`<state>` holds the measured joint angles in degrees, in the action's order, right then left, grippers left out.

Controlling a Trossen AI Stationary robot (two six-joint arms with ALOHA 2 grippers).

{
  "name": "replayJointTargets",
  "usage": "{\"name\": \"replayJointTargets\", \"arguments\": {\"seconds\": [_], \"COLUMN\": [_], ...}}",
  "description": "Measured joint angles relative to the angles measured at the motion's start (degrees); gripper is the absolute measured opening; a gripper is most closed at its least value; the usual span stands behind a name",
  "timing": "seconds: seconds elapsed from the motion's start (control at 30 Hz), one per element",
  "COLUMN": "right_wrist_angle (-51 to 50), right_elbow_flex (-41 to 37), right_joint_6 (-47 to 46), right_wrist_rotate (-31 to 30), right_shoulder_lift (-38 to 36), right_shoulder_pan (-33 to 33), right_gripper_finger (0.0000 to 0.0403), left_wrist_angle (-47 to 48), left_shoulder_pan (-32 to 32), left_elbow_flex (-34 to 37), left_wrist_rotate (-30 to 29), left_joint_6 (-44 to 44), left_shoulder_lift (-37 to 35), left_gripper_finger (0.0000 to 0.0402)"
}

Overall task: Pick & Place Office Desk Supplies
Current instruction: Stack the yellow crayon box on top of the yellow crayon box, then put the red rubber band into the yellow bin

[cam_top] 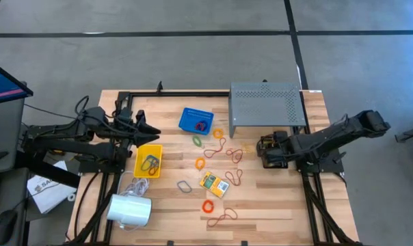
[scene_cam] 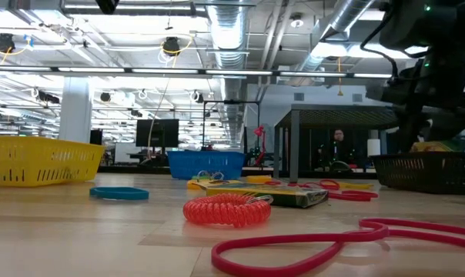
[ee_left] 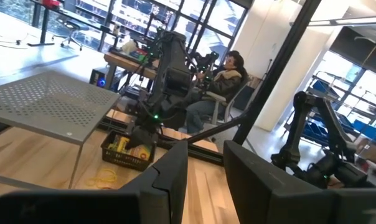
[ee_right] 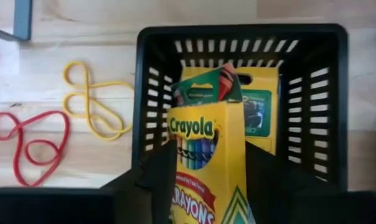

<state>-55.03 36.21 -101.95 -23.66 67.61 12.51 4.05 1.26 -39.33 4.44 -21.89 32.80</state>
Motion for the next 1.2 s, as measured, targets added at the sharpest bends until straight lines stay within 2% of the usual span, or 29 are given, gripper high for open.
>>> {"name": "replayJointTargets", "arguments": {"seconds": [0.13,0.3,0.37,0.47,0.63,0.77,0.83,1.07,1.2], "right_wrist_angle": [-4.58,-14.06,-14.3,-7.41,17.56,32.47,35.68,34.16,25.93], "right_elbow_flex": [1.1,6.39,8.6,10.71,11.78,12.76,14.35,24.3,30.06], "right_joint_6": [-0.01,0.08,0.88,6.27,20.8,31.72,36.17,44.83,45.43], "right_wrist_rotate": [-0.28,-3.41,-4.87,-5.24,-6.48,-6.56,-5.82,1.75,4.65], "right_shoulder_lift": [-1.28,-3.17,-3.94,-4.73,-4.21,0.46,3.81,17.18,23.12], "right_shoulder_pan": [-0.3,-0.3,-0.21,0.66,2.74,3.17,3.04,1.07,0.37], "right_gripper_finger": [0.0159,0.0135,0.0125,0.0117,0.0116,0.0112,0.0107,0.0085,0.0077], "left_wrist_angle": [-0.01,-0.02,-0.02,-0.02,0.0,0.07,0.12,0.18,0.7], "left_shoulder_pan": [0.01,0.0,0.0,0.01,0.0,0.0,0.01,0.0,0.0], "left_elbow_flex": [0.0,-0.02,-0.02,-0.02,-0.02,-0.02,-0.02,-0.02,-0.02], "left_wrist_rotate": [-0.01,-0.02,-0.02,-0.03,0.2,0.51,0.51,2.12,3.04], "left_joint_6": [-0.3,-0.66,-0.66,-0.66,-0.66,-0.61,-0.61,-0.88,-1.06], "left_shoulder_lift": [-0.01,-0.02,0.0,-0.02,-0.02,0.0,0.02,0.81,1.2], "left_gripper_finger": [0.0099,0.0099,0.0099,0.0099,0.0099,0.0099,0.0099,0.0099,0.0099]}}
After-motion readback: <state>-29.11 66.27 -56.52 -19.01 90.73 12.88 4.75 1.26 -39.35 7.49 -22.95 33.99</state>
